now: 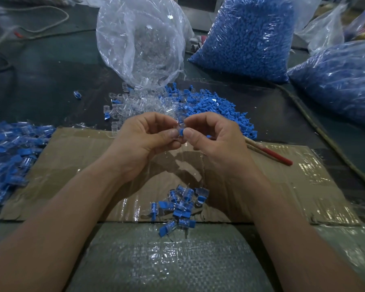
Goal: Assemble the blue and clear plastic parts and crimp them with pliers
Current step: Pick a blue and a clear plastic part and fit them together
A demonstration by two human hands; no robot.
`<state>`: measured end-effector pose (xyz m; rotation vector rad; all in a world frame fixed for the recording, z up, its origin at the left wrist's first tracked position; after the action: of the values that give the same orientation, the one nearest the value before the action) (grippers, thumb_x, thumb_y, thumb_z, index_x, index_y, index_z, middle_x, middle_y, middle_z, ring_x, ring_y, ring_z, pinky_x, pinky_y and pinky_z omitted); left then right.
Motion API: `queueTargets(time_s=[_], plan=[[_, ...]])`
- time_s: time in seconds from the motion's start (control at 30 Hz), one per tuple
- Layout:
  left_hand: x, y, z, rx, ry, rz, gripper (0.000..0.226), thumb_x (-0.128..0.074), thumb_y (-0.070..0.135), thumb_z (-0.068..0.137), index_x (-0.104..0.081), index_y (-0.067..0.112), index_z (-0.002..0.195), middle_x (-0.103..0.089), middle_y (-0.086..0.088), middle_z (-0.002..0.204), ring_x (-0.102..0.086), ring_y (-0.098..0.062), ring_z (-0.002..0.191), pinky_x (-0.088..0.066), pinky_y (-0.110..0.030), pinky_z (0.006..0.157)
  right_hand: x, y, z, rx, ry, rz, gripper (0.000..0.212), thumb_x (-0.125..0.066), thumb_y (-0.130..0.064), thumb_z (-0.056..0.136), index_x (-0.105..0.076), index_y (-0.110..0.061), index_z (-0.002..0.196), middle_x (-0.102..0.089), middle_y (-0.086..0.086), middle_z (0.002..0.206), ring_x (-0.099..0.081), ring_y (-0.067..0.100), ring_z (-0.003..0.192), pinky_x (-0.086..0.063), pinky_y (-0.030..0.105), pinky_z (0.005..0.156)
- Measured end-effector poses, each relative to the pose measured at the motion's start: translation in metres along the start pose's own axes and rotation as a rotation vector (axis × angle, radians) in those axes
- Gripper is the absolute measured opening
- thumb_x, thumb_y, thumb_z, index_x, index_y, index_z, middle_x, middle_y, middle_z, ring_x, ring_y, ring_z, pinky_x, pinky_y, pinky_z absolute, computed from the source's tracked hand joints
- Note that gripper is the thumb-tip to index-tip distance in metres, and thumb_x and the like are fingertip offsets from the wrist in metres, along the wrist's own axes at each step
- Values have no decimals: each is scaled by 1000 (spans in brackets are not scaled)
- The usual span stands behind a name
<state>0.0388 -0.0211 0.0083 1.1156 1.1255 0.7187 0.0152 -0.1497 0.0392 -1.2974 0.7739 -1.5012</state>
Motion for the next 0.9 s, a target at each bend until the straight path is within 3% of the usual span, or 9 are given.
queueTargets(time_s=[0.1, 0.27, 0.43, 0.53, 0.7, 0.9], plan=[[0, 1, -1, -5, 14, 5, 17, -61, 3, 62, -58, 4, 79, -67, -2, 63, -66, -11, 59, -53, -16, 56, -5, 0, 0, -20, -84, 83, 21, -60, -7, 86, -62, -25, 96, -66, -9, 87, -63, 1, 79, -52, 17, 73], [0, 2, -3, -6, 23, 81, 13, -63, 6, 62, -63, 7, 74, -67, -5, 62, -66, -13, 59, -53, -16, 54, -6, 2, -1, -66, -125, 215, 25, -57, 0, 85, -66, -22, 92, -70, -8, 77, -67, 8, 78, -54, 19, 74], [0, 3, -3, 11, 39, 114, 12, -61, -5, 70, -64, 3, 77, -68, -10, 65, -66, -17, 58, -53, -19, 53, -3, 3, 0, -47, -77, 173, 24, -59, 0, 84, -67, -22, 88, -70, -8, 75, -68, 10, 77, -55, 22, 76], [-2, 3, -5, 8, 42, 184, 19, -68, 8, 62, -66, 5, 80, -69, -12, 69, -67, -20, 61, -56, -23, 56, -3, 5, 0, -45, -75, 129, 20, -60, -1, 84, -66, -20, 87, -69, -3, 79, -67, 11, 77, -55, 23, 75], [-3, 4, -6, -3, 54, 251, 18, -68, 10, 62, -68, 6, 80, -69, -13, 69, -65, -18, 57, -54, -22, 54, -2, 8, 2, -33, -52, 90, 15, -67, -6, 79, -58, -18, 78, -66, -4, 71, -66, 9, 70, -54, 20, 67], [3, 2, -5, 42, 102, 169, 11, -67, 3, 62, -65, 7, 72, -65, -7, 58, -62, -15, 49, -50, -19, 45, -8, 2, -1, 90, -106, 30, 32, -66, 2, 77, -66, -22, 98, -67, -13, 88, -66, 4, 84, -52, 16, 77]])
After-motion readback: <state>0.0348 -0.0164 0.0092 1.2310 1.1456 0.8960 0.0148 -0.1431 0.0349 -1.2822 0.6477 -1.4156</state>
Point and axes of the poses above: each hand's wrist, its own z-axis towards the middle knuckle, its own x-axis out of the back of the hand, y = z × x, the point moved 6 cm from there along z, towards the middle knuckle
